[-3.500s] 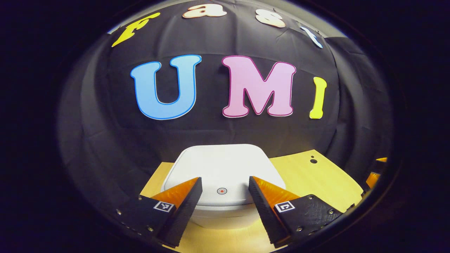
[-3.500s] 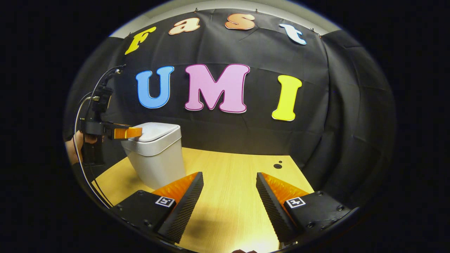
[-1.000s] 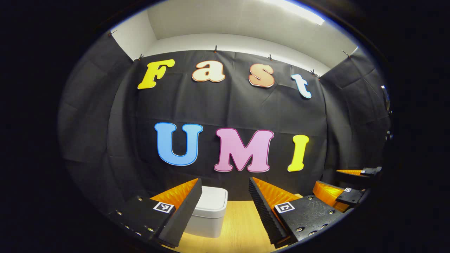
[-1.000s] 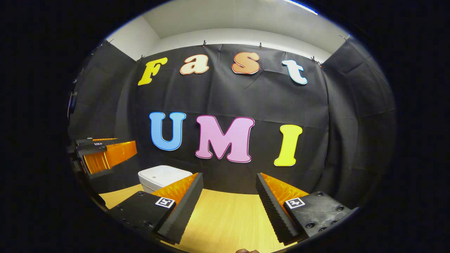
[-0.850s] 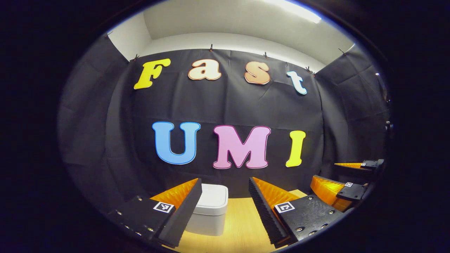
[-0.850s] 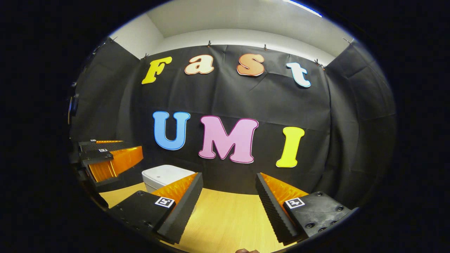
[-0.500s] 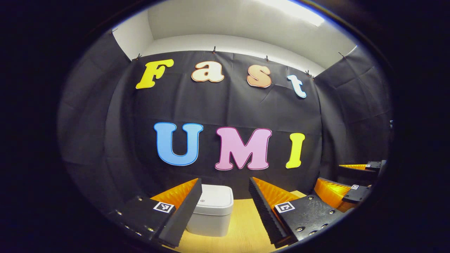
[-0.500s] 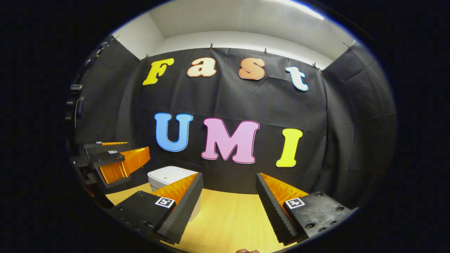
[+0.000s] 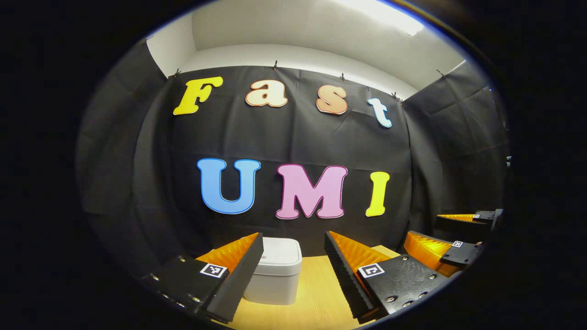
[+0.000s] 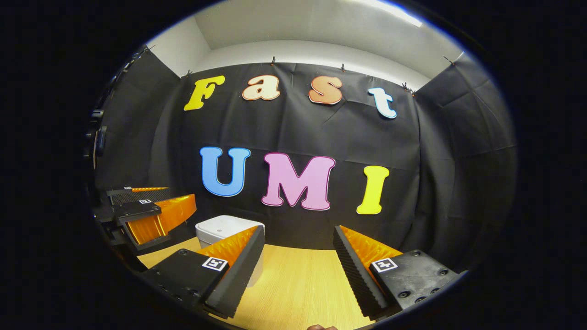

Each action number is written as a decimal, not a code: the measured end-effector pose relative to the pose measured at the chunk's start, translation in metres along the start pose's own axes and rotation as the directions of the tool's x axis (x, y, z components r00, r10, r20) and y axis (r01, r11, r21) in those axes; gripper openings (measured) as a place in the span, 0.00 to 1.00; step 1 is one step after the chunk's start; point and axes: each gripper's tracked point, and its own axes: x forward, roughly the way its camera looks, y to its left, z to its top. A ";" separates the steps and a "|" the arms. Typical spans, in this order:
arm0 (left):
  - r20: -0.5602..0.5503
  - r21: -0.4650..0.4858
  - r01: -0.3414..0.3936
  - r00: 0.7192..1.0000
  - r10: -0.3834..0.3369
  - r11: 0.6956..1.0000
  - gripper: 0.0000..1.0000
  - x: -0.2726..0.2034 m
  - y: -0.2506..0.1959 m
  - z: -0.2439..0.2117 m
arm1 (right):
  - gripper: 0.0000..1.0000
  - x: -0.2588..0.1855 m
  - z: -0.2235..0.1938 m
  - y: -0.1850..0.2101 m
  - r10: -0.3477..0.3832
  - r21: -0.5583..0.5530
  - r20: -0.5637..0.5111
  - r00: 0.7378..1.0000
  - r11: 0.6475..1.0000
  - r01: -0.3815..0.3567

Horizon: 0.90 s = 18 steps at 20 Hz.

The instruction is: Press the lid of the desktop garbage bin to open it, pick up the crumpled paper on the desktop and throw it into the bin, then pick up the pop can on the desktop and drop it into the bin, and finally close the garbage bin lid.

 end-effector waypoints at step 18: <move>-0.012 0.017 0.021 1.000 -0.021 1.000 0.89 -0.001 -0.001 -0.017 | 0.97 0.000 -0.013 0.006 0.015 0.012 -0.002 1.000 1.000 -0.015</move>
